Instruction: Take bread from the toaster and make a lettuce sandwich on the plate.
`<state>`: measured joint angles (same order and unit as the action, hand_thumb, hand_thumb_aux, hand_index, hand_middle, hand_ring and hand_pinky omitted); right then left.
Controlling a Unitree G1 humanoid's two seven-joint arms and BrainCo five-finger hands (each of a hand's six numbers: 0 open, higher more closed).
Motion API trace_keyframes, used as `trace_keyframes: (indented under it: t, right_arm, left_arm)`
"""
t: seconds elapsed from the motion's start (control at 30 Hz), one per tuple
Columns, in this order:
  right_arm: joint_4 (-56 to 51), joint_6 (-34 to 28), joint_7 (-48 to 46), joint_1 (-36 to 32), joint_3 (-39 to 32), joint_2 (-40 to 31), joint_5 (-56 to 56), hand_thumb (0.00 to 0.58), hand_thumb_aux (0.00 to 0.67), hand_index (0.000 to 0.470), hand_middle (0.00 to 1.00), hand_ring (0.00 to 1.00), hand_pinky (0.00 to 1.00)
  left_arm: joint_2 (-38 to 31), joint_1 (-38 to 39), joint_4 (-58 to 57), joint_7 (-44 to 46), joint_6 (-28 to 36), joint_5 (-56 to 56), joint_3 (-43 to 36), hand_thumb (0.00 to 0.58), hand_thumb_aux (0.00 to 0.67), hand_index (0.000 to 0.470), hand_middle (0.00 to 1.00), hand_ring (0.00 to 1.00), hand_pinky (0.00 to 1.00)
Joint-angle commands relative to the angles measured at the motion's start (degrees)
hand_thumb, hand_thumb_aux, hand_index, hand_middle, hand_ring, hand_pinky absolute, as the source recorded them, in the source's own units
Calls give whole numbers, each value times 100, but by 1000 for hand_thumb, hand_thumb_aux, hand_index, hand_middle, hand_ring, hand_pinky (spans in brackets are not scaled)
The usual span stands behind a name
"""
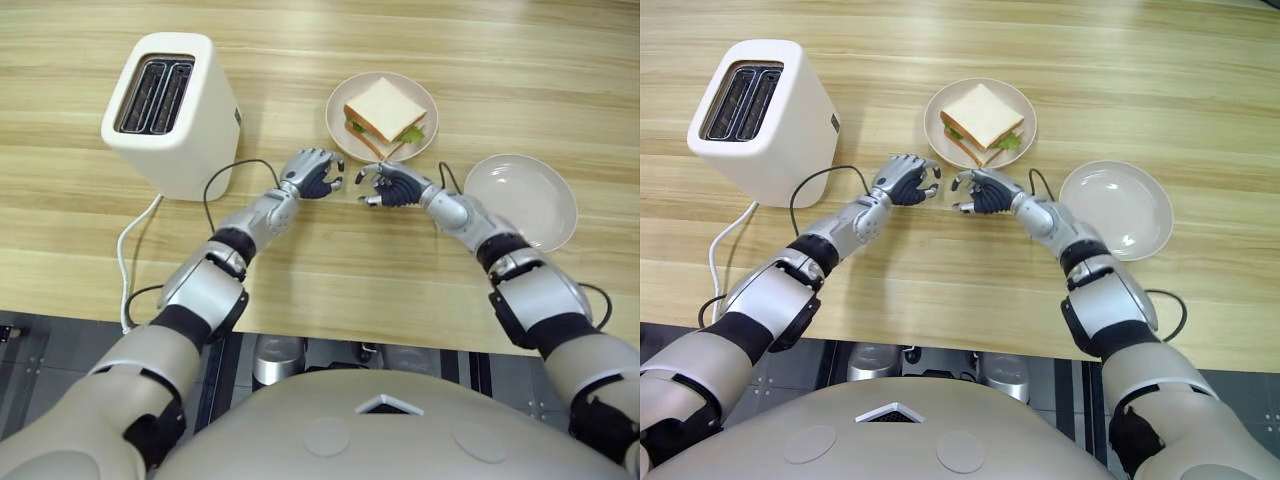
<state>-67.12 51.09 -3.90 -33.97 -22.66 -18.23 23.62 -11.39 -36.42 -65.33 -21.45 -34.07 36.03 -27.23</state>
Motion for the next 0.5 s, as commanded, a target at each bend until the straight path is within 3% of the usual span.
trace_keyframes:
  t: [0.03, 0.2, 0.33, 0.5]
  right_arm:
    - [1509, 710, -684, 970, 703, 137, -1790, 0, 0, 0, 0, 0, 0]
    - [3589, 189, -533, 2175, 1183, 429, -2703, 0, 0, 0, 0, 0, 0]
    - [4428, -358, -326, 2411, 1457, 853, -2942, 0, 0, 0, 0, 0, 0]
    - [5237, -596, 105, 2854, 1773, 1173, -2518, 0, 0, 0, 0, 0, 0]
  left_arm:
    - [-33, 1352, 2268, 1307, -481, -1935, 758, 0, 0, 0, 0, 0, 0]
    - [-75, 3002, 5049, 1917, 180, -2985, 1170, 0, 0, 0, 0, 0, 0]
    - [129, 3652, 6147, 2055, 503, -3446, 1376, 0, 0, 0, 0, 0, 0]
    - [519, 4131, 6964, 2108, 718, -3835, 1558, 0, 0, 0, 0, 0, 0]
